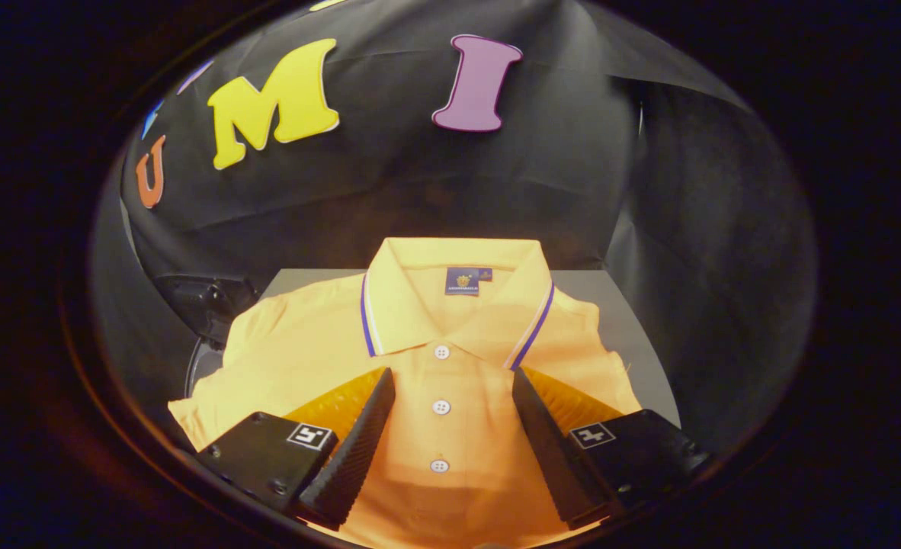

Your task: Put the clothes into the washing machine and then close the washing machine lid.

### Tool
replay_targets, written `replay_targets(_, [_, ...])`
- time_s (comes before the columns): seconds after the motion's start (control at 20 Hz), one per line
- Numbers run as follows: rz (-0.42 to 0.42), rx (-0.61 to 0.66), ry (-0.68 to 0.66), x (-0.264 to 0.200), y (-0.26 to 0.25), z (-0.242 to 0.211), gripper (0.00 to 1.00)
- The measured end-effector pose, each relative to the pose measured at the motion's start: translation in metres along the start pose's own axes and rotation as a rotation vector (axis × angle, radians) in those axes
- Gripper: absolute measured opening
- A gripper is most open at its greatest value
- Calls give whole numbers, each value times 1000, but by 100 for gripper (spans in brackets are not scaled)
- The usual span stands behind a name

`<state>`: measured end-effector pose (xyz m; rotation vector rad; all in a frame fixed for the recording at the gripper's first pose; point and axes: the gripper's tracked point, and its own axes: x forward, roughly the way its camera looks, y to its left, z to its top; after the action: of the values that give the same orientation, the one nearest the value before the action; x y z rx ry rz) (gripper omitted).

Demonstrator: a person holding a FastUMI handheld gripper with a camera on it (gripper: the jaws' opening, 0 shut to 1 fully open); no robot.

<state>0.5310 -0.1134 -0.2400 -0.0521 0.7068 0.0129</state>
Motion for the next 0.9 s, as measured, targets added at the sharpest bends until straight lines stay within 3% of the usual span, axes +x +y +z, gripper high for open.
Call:
replay_targets(0.1, [3, 5, 19, -1, 1, -1, 96])
replay_targets(0.2, [-11, 12, 39, -3, 4, -3, 88])
replay_targets(0.55, [-19, 28, 33, -5, 17, 1, 25])
replay_targets(0.65, [-1, 31, 26, -4, 15, 0, 13])
replay_targets(0.9, [68, 98, -4, -9, 15, 1, 7])
